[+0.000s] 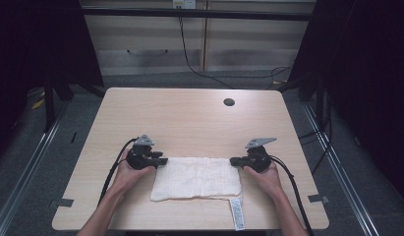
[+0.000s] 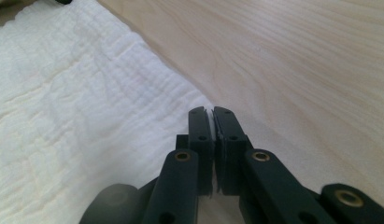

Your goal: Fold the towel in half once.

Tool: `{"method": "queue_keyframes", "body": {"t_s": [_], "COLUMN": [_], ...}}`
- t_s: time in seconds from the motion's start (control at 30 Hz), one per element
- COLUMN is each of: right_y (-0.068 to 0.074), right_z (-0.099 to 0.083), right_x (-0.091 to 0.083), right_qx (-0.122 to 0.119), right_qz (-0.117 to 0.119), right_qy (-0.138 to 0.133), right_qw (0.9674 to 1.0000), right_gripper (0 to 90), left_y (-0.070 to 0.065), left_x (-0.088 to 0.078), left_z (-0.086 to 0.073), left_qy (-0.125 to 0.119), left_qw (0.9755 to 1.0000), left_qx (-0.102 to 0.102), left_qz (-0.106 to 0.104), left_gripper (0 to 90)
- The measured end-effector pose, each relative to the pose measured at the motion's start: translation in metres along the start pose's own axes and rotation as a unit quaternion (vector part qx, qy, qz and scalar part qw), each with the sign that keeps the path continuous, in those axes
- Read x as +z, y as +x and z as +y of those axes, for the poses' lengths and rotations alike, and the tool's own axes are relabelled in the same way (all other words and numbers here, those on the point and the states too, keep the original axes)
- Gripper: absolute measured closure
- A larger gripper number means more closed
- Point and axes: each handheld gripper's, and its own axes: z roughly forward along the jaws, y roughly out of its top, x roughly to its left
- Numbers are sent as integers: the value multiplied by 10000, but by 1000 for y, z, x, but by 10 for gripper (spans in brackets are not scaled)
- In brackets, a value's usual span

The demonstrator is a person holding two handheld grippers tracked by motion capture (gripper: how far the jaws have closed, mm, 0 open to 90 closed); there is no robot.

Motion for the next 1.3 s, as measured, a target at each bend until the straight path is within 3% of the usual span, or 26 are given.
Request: {"method": "queue_keyframes", "body": {"t_s": [0.13, 0.33, 0.47, 0.53, 0.67, 1.0, 1.3], "right_y": [2, 3, 2, 2, 4, 7, 8], "right_z": [1, 1, 0, 0, 0, 5, 10], "right_x": [0, 0, 0, 0, 0, -12, -18], "right_qx": [-31, -8, 89, 91, 75, 82, 3], "right_qz": [-59, -84, -37, -13, -9, 21, -4], "right_qy": [18, 33, 19, -19, -81, -400, -442], "right_qw": [10000, 10000, 10000, 10000, 9999, 9992, 9990], "right_gripper": [867, 867, 867, 868, 868, 867, 867], "left_y": [-5, -7, -6, -3, -1, -2, -6], "left_x": [-2, -3, -4, -5, -8, -21, -26], "left_z": [-4, -11, -12, -15, -15, -10, 3], "left_qy": [6, -187, -170, -260, -328, -632, -781], "left_qw": [9997, 9998, 9998, 9993, 9987, 9968, 9955], "left_qx": [229, 82, -3, -203, -325, -365, -366], "left_qz": [9, -58, -85, -151, -227, -326, -386], "left_gripper": [737, 850, 863, 863, 864, 868, 869]}}
